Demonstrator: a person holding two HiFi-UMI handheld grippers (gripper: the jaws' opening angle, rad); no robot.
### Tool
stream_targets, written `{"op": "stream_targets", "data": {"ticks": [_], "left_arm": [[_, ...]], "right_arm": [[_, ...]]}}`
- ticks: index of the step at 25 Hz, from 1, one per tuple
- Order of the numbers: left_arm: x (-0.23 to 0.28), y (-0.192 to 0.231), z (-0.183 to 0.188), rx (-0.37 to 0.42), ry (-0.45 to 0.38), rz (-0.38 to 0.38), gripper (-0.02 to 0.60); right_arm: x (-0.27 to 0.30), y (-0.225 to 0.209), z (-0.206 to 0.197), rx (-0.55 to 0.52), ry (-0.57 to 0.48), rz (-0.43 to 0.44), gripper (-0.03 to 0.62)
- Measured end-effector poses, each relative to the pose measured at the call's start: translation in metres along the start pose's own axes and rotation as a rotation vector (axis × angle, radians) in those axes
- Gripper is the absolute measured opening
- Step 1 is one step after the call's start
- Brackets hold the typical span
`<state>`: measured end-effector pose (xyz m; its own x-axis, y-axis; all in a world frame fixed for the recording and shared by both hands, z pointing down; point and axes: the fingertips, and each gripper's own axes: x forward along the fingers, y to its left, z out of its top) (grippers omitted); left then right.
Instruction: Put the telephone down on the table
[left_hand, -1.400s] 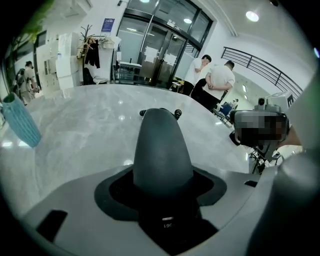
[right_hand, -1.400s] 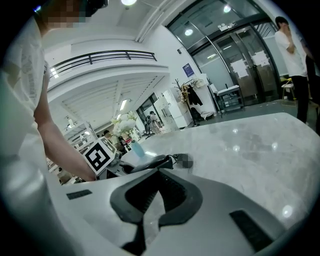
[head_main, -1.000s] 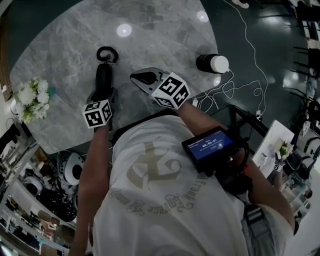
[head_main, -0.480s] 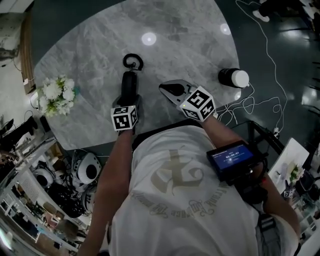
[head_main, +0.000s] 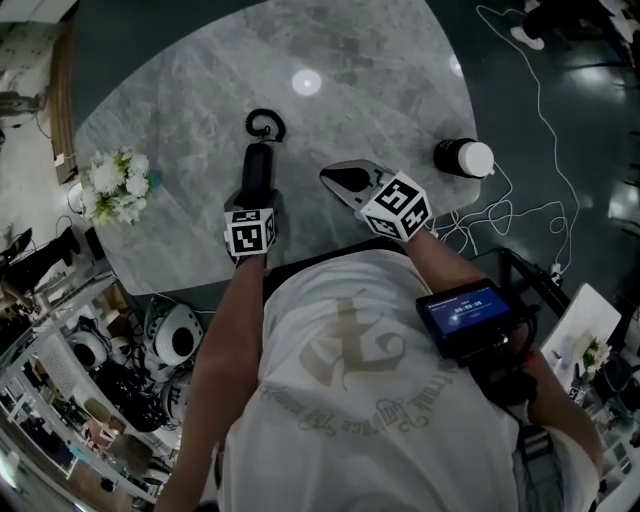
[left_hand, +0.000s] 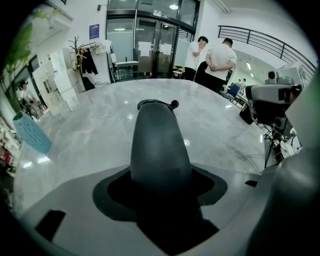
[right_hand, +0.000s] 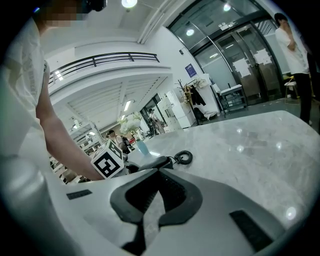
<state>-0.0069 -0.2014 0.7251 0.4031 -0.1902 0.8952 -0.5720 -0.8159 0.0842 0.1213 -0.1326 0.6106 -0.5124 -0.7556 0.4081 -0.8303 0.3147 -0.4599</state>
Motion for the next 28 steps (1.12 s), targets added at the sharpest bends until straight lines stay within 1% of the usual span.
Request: {"op": "stream_targets", "data": {"ticks": [4,6,8,10,14,16,20,25,28], "left_arm": [[0.0,0.001,-0.001,-0.012,0.006,0.005,0.291],[-0.001,0.001,-0.001,-0.027,0.004,0.003,0.305],[-0.003,0.003,0.0,-0.038,-0.006,0.006,0.334],[-0.006,0.003,0.003,-0.046,-0.021,0.001,0.345],[-0.011,-0.002,0.009,-0.047,-0.063,-0.045,0.362],[-0.017,0.003,0.013,-0.034,-0.094,-0.06,0.374],[-0.029,0.006,0.019,-0.017,-0.146,-0.074,0.374],[-0.043,0.008,0.019,-0.005,-0.194,-0.062,0.374],[-0.059,0.012,0.017,-0.017,-0.232,-0.066,0.373]], "right_arm": [[-0.001,0.002,0.0,-0.003,0.0,0.013,0.015],[-0.004,0.002,-0.002,-0.003,-0.001,0.017,0.015],[-0.005,0.003,-0.002,-0.006,0.0,0.023,0.015],[-0.007,0.004,-0.002,-0.009,0.001,0.026,0.015],[-0.008,0.005,-0.003,-0.011,0.004,0.02,0.015],[0.001,0.009,-0.001,-0.019,0.002,0.03,0.015],[0.011,0.018,-0.001,-0.06,0.02,0.054,0.015],[0.011,0.021,-0.002,-0.074,0.02,0.049,0.015],[0.012,0.024,-0.003,-0.076,0.022,0.038,0.015]]}}
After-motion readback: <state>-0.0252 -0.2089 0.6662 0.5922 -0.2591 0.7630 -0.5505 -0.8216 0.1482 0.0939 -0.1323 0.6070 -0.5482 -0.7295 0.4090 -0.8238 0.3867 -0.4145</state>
